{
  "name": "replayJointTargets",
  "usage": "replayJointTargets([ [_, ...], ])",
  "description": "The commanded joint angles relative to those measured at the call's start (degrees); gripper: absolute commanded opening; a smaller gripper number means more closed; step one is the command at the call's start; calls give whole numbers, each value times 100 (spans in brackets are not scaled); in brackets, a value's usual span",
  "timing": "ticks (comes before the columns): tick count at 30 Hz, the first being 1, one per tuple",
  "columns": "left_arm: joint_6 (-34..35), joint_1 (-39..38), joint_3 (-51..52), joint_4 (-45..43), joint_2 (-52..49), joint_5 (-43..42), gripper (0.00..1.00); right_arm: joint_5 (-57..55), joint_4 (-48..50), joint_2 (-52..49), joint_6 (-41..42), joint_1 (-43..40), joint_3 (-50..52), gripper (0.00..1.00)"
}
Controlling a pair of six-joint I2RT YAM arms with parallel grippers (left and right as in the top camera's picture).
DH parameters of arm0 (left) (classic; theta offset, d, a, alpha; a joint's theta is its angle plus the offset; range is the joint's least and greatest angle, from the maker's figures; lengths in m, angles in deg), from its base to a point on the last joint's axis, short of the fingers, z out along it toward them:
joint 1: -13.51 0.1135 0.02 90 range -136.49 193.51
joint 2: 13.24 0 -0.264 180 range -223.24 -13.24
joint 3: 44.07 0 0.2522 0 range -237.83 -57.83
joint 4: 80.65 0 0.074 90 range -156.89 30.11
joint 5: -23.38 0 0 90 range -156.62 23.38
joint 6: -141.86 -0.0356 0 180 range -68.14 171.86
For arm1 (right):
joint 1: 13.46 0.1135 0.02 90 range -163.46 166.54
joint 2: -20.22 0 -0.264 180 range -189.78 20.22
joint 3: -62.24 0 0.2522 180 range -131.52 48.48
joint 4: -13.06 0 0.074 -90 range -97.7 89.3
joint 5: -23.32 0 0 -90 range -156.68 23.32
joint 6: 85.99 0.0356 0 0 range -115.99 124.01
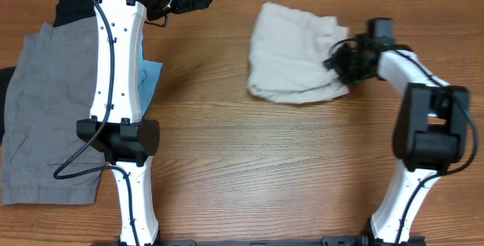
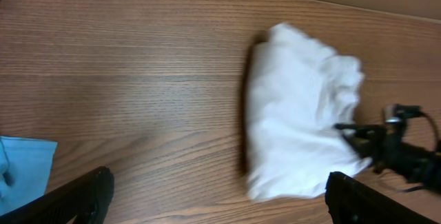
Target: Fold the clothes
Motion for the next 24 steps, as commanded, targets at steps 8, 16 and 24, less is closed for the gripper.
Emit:
replayJointTargets([
  [8,-162,-33,20,-55,-52,98,100,-780,929,-92,1574,-2306,50,4],
  [16,-164,-33,20,-57,-52,105,100,-1878,1539,-94,2909,-2553,50,4],
  [24,-144,-33,20,-61,-55,393,100,-2280,2288,-94,3954,-1843,50,4],
])
